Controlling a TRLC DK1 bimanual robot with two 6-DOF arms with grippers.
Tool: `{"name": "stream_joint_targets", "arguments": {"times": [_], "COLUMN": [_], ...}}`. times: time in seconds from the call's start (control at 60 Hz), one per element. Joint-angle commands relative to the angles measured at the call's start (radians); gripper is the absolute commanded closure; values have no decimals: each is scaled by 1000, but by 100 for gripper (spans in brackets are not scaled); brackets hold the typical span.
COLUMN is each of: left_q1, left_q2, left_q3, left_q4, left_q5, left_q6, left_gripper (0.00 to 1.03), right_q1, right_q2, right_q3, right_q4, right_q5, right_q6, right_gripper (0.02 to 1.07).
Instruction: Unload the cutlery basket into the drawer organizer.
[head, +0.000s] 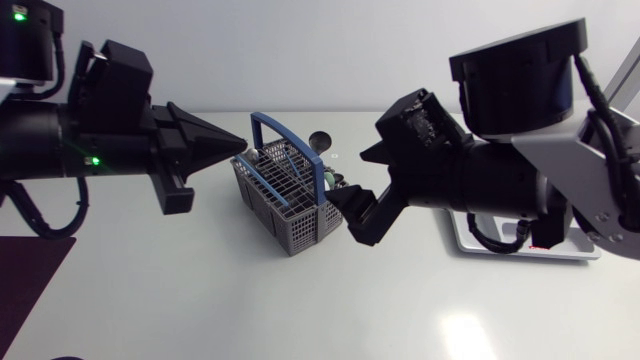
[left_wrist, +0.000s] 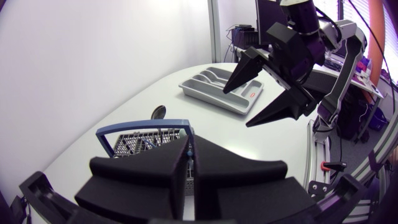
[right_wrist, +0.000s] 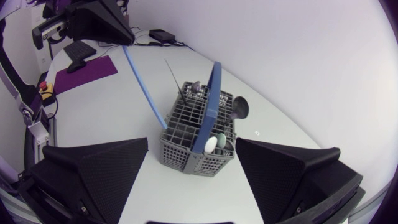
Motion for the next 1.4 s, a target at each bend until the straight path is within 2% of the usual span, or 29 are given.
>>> {"name": "stream_joint_targets", "arguments": {"times": [0.0, 0.15, 0.35, 0.583, 0.833, 0.967, 1.067, 1.283, 1.383], "left_q1": [10, 10, 22, 62, 59, 59, 53, 50, 44], "left_q2": [-45, -85, -94, -77, -76, -77, -74, -59, -51], "left_q3": [41, 32, 0, -5, -11, -5, -3, 9, 14], "left_q4": [-36, -88, -102, -90, -90, -93, -93, -96, -97], "left_q5": [11, 45, 128, 229, 272, 295, 297, 297, 298], "left_q6": [-8, -34, -66, -83, -104, -115, -123, -124, -129], "left_gripper": [100, 100, 100, 100, 100, 100, 100, 100, 100], "right_q1": [49, 104, 178, 215, 219, 219, 219, 222, 221], "right_q2": [24, 32, 41, 76, 130, 150, 159, 155, 152], "right_q3": [37, 57, 75, 112, 123, 126, 125, 106, 86], "right_q4": [-14, -14, -19, -43, -20, -11, -3, -2, 17], "right_q5": [1, -14, -60, -65, -62, -59, -59, -53, -54], "right_q6": [-31, -60, -92, -124, -142, -156, -164, -170, -187], "right_gripper": [8, 8, 14, 32, 65, 66, 77, 84, 93]}}
